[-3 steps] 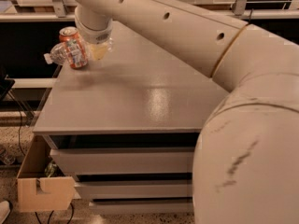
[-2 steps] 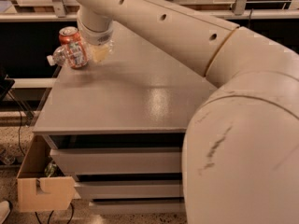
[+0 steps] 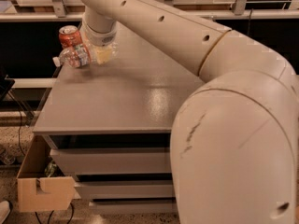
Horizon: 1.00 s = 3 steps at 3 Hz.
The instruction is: Move water bottle near coke can
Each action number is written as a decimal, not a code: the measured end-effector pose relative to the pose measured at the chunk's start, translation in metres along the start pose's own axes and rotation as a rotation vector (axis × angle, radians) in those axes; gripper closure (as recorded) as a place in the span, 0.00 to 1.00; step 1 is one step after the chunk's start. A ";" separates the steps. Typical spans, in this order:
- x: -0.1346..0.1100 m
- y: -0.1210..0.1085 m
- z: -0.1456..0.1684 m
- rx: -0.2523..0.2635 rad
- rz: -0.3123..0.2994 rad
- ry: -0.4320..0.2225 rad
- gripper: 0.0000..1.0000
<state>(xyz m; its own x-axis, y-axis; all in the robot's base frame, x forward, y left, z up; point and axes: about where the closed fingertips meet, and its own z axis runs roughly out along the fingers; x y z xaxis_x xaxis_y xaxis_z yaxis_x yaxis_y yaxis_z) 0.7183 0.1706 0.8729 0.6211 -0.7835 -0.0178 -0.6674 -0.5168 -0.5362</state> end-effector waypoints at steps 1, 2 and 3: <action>0.004 0.002 0.001 -0.010 -0.012 0.006 1.00; 0.003 0.001 -0.004 -0.016 -0.024 0.014 0.82; 0.004 0.001 -0.008 -0.023 -0.034 0.022 0.59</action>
Offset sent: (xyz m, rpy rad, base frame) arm -0.0028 -0.0085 0.0133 -0.0409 -0.0149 0.0174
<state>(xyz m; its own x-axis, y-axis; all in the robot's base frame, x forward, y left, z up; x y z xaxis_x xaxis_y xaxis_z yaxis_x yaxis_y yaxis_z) 0.7166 0.1641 0.8785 0.6341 -0.7730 0.0190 -0.6556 -0.5505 -0.5169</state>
